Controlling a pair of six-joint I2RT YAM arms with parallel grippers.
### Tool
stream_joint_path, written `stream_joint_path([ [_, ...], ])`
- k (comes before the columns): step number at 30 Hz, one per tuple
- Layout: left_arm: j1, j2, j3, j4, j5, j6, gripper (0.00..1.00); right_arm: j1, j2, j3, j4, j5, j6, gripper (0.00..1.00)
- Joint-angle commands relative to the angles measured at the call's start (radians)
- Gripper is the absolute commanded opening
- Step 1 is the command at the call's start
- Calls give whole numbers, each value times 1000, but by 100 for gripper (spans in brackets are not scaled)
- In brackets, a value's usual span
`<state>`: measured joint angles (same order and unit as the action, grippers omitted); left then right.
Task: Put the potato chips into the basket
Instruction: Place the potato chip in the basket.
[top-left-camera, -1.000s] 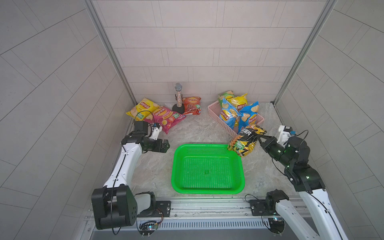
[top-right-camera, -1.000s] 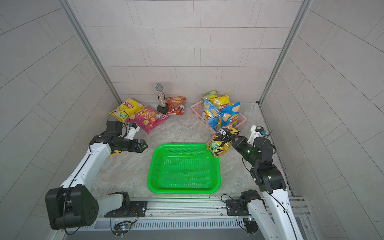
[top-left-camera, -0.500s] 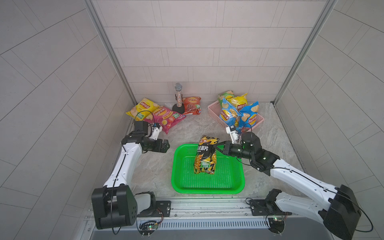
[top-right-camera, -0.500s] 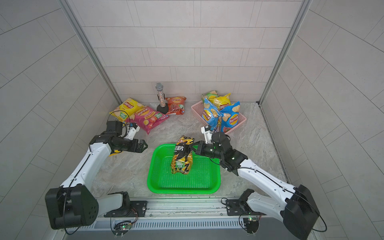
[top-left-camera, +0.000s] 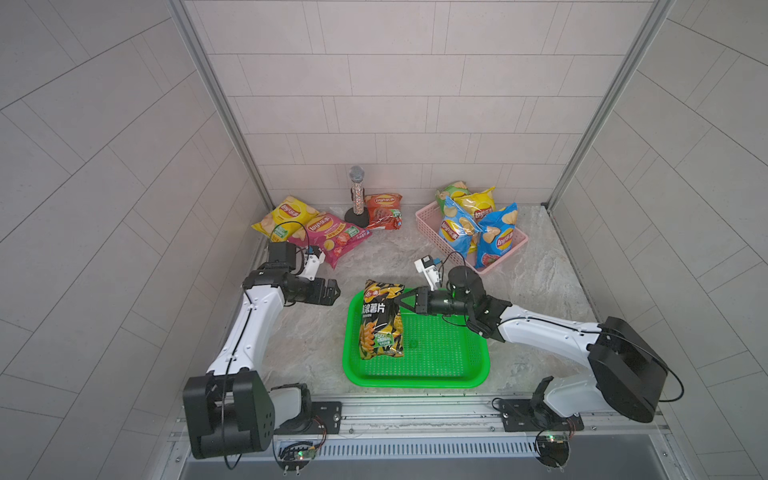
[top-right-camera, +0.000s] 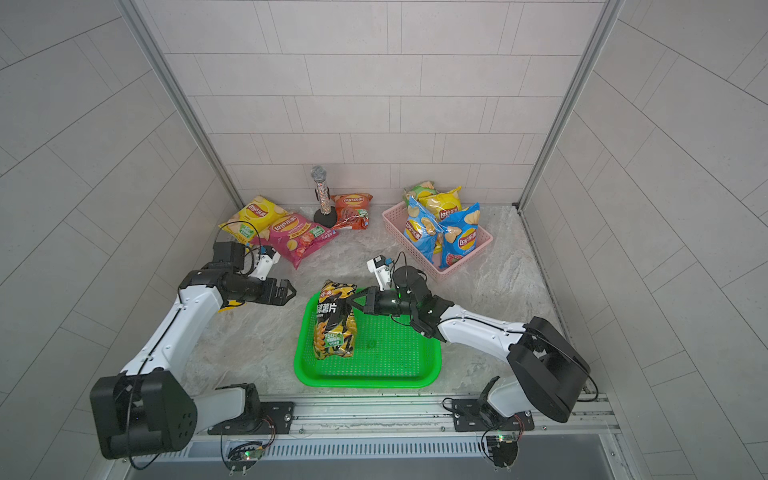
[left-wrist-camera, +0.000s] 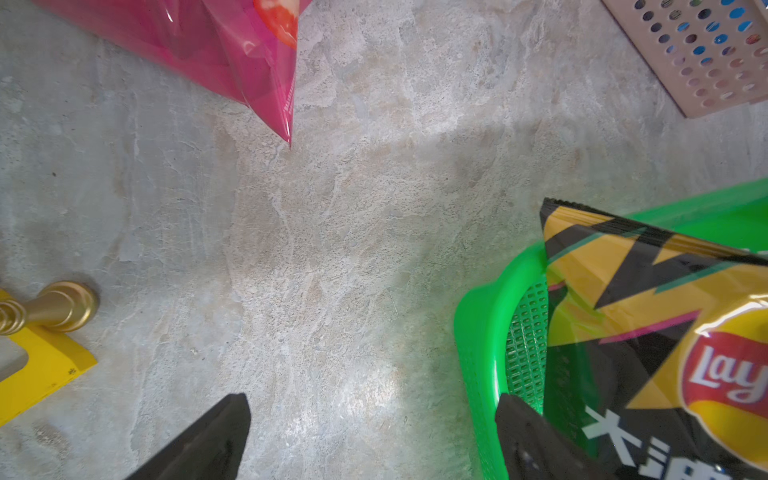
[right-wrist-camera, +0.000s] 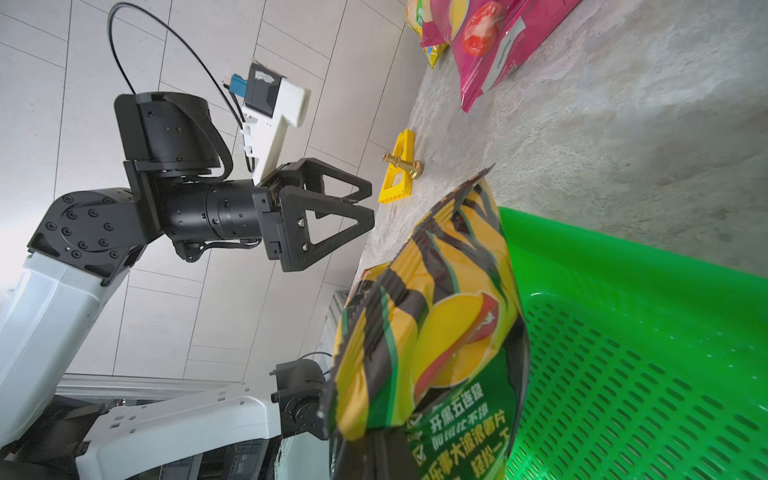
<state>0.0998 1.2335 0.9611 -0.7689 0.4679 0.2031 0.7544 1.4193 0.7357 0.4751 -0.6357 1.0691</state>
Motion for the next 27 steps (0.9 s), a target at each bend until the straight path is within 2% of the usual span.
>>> stream_joint_path([
  [1,6,0,10,-16,8,16,100,8,2,-19,44,-7,-15,3],
  [4,6,1,10,-15,6,16,100,8,-3,-20,-47,8,-65,9],
  [7,6,1,10,-17,6,16,100,8,-25,-10,-179,39,-131,25],
  [8,6,1,10,-15,3,16,100,8,-39,5,-261,69,-171,31],
  [10,6,0,10,-17,4,15,100,8,-69,34,-412,129,-241,33],
  [14,5,-3,10,-16,8,16,100,-1,-169,61,-630,289,-314,47],
  [18,5,-1,10,-17,9,15,100,-1,-239,106,-838,405,-368,49],
  [21,6,1,10,-15,10,17,100,3,-250,151,-934,398,-399,50],
  [27,5,6,10,-16,12,17,100,71,-196,242,-972,402,-428,50],
])
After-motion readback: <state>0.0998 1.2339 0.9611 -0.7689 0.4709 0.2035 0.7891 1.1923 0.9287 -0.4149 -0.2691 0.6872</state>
